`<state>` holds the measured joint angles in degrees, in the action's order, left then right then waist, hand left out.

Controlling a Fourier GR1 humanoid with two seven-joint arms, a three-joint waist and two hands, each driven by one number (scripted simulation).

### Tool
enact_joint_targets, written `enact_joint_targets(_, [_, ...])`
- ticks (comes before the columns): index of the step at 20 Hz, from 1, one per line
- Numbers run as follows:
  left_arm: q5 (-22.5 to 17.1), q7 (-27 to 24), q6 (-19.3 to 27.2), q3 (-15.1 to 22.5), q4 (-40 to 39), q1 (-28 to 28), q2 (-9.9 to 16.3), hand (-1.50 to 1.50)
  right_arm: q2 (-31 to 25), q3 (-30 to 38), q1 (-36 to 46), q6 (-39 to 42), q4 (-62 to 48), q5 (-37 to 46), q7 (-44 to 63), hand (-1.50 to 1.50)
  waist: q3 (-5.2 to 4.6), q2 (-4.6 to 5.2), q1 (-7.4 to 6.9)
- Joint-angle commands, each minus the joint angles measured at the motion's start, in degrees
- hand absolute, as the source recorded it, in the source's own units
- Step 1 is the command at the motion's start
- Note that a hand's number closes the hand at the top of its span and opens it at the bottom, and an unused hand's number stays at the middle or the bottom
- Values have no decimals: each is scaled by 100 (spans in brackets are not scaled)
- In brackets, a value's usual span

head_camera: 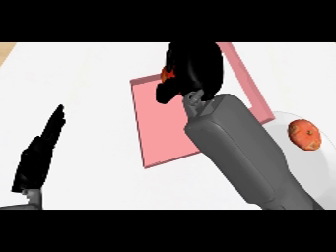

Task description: Pick the tomato from the plate and place it in the cardboard box

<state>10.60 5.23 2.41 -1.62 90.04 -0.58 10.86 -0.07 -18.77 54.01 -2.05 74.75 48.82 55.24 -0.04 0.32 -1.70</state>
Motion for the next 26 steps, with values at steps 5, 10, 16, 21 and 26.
enact_joint_targets(5, [261,23,194,151,-105,105,-197,0,7,184,375,-1371,-2094,-841,-475,-150,2,26,-29])
enact_joint_targets(10, [13,237,-23,-68,59,221,-62,0,7,-203,445,-2318,-2732,-1313,-1087,-150,4,4,-4])
enact_joint_targets(16, [-32,26,-147,-117,-42,141,28,0,7,346,807,-3802,-2827,-1410,-1384,-150,6,15,-33])
enact_joint_targets(21, [186,-78,103,-59,-196,58,-120,0,7,758,429,-4648,-2273,-1815,-1944,-150,8,-7,103])
enact_joint_targets(26, [111,-155,43,-192,-196,-14,-27,0,-315,1109,-419,-4746,-1047,-2139,-2271,-150,9,-65,269])
